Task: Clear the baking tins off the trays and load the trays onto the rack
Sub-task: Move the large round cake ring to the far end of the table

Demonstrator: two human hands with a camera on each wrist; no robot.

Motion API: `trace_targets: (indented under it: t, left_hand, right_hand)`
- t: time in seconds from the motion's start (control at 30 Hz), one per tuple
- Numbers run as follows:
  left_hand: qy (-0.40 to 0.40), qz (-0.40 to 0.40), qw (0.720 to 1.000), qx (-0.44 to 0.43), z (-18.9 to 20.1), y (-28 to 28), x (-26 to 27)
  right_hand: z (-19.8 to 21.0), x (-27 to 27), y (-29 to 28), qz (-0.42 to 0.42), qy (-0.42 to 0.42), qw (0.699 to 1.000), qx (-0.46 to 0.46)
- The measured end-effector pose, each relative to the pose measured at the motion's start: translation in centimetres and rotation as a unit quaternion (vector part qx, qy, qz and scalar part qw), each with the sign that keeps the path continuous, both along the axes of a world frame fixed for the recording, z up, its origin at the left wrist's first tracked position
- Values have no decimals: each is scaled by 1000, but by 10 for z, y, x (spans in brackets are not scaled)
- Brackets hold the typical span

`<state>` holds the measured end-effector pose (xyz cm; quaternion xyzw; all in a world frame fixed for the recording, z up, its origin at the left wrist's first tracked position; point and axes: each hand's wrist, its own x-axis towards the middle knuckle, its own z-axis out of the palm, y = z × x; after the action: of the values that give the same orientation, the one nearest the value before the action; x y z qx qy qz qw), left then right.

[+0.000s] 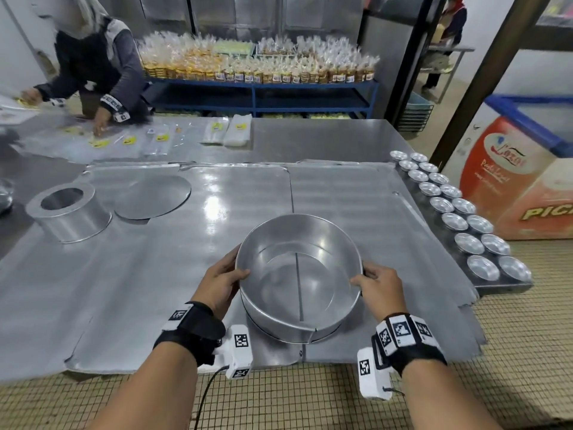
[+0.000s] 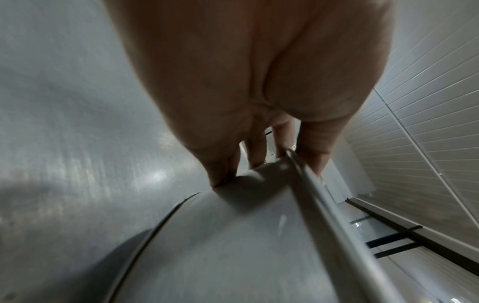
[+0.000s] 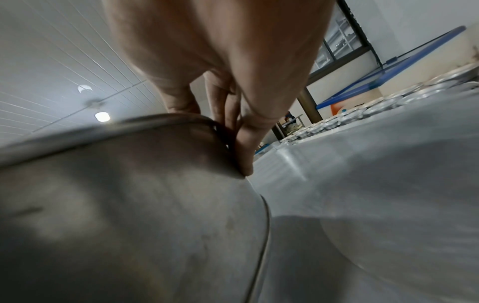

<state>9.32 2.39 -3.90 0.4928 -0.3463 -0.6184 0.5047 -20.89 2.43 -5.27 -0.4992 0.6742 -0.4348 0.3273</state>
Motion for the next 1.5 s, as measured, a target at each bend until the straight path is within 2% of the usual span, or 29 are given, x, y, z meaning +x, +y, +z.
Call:
trace_targets:
  t: [0.3, 0.53, 0.63, 0.77, 0.9, 1.0, 1.1, 1.3, 1.4, 1.5]
  left_hand:
    - [-31, 5, 999, 25, -8, 3, -8]
    - [-51, 23, 997, 46, -6, 4, -13]
    - [-89, 31, 993, 67, -4, -3, -15]
    - [-208, 13, 973, 100, -6, -21, -11]
    - [-334, -37, 932, 135, 10, -36, -7]
    - [-460, -94, 872, 138, 31, -45, -4]
    - [-532, -129, 825, 139, 50, -58, 5]
    - [-610, -111, 773, 130, 73, -99, 63]
    - [-653, -95, 743, 115, 75, -130, 107]
    - [-674, -74, 726, 117, 71, -166, 158]
  right_hand:
    - [-11, -4, 0, 1, -5, 998, 60]
    - [-17, -10, -11, 50, 31, 992, 110]
    - [-14, -16, -22, 76, 80, 983, 148]
    - [4, -19, -41, 136, 194, 951, 197]
    - [33, -13, -64, 211, 294, 904, 227]
    - [52, 1, -81, 232, 380, 869, 215]
    - [68, 28, -99, 249, 439, 842, 189]
    - [86, 111, -148, 322, 457, 809, 181]
    - [94, 164, -174, 338, 454, 807, 167]
    - [97, 222, -206, 348, 451, 806, 159]
